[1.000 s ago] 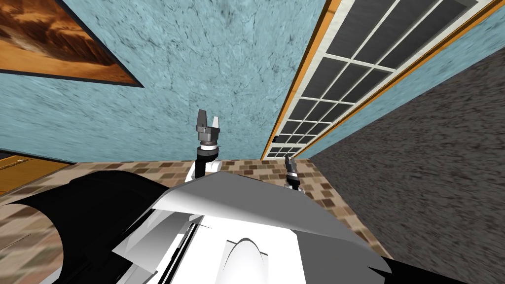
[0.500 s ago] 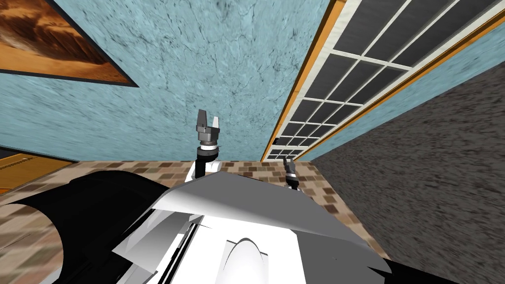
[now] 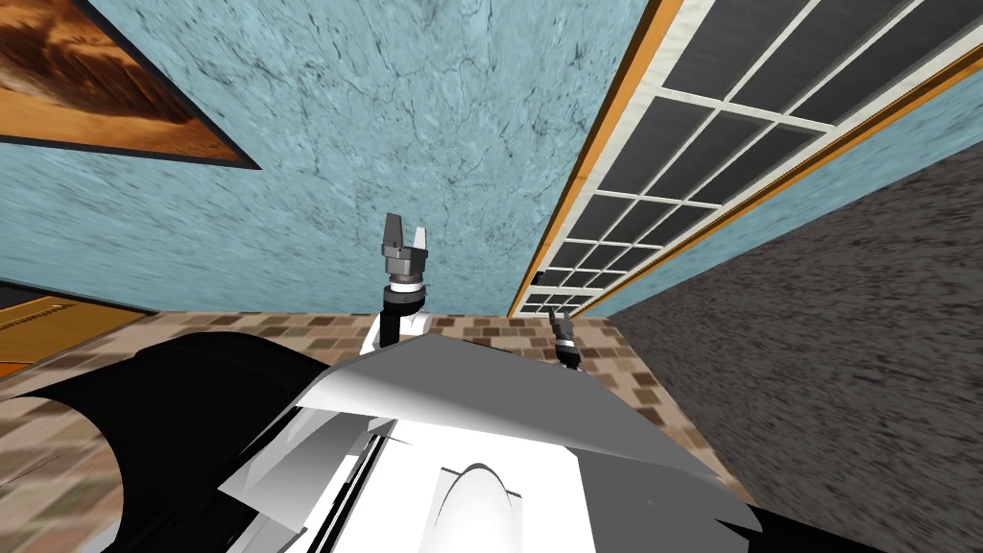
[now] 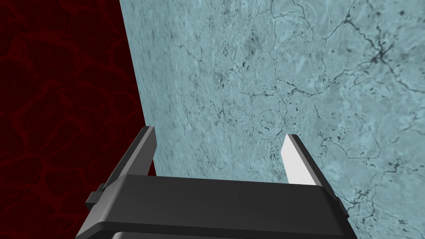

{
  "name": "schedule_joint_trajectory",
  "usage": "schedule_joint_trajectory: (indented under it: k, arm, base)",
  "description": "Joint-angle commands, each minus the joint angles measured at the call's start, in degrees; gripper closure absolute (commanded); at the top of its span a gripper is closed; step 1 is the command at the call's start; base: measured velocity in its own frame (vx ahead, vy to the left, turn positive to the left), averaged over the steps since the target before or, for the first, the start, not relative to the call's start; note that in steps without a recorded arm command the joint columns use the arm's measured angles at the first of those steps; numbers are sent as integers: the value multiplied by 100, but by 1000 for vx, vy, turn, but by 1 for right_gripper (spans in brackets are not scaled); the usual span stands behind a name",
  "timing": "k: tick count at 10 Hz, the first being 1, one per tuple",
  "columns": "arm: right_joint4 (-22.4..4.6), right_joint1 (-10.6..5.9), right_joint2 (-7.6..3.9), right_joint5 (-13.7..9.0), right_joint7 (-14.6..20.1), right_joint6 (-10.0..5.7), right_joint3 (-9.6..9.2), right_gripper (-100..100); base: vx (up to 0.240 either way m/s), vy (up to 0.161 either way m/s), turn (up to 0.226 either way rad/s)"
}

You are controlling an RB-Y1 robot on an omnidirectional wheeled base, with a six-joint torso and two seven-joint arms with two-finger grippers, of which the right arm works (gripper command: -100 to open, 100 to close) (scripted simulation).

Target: Pull the door open

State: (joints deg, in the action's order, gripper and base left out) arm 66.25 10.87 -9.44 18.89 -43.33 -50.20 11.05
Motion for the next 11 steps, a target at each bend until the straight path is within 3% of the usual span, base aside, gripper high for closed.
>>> schedule_joint_trajectory:
  k: [1, 11]
  arm:
    - [-195, -62, -19, 67, -152, -56, 22, -100]
    - [-1383, -430, -119, 448, -995, -392, 157, -100]
  base:
    - [74, -35, 36]
    - [90, -29, 37]
